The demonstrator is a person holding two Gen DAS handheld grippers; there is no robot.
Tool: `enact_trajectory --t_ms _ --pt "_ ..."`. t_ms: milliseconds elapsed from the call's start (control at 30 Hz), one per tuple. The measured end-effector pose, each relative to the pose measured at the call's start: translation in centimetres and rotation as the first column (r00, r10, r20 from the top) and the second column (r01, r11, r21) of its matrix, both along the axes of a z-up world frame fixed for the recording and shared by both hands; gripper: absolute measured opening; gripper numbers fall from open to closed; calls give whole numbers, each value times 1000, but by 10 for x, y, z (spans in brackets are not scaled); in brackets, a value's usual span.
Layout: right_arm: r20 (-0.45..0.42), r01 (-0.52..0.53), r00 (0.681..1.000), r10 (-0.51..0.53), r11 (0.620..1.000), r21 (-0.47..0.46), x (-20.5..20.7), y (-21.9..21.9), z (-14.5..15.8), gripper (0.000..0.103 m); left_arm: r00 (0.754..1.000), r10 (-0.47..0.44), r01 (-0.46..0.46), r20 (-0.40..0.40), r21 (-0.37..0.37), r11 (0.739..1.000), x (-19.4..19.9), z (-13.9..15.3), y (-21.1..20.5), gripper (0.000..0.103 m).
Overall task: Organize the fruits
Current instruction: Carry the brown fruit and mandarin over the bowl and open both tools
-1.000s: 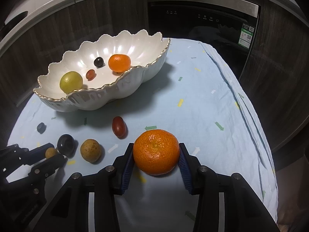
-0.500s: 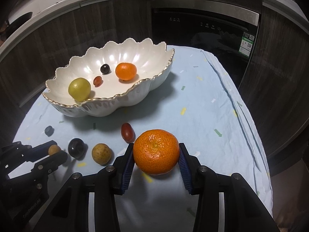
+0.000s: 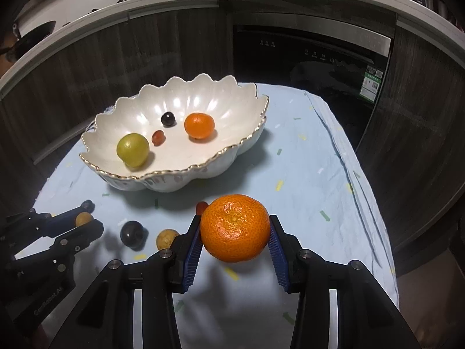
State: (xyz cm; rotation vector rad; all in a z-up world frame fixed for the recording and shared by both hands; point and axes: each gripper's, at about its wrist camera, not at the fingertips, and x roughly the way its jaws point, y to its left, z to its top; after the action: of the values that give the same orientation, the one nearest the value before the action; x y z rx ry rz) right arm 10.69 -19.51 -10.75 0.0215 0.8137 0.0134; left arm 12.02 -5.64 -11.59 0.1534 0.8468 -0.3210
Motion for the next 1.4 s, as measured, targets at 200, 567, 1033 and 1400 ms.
enact_trajectory --t_ms 200,567,1033,1400 --pt "21 -3 1000 3 1000 1 1 3 12 45 1000 16 -16 15 -13 1000 4 12 4 23" --pt "66 -27 997 27 1000 1 11 14 35 45 997 50 -49 50 -31 998 18 33 16 23" --pt "83 -32 996 32 999 -5 33 27 49 45 994 78 -76 73 -34 997 53 48 34 23" --pt "66 -8 998 8 1000 -1 51 33 55 45 995 60 -58 81 -29 998 82 57 39 23"
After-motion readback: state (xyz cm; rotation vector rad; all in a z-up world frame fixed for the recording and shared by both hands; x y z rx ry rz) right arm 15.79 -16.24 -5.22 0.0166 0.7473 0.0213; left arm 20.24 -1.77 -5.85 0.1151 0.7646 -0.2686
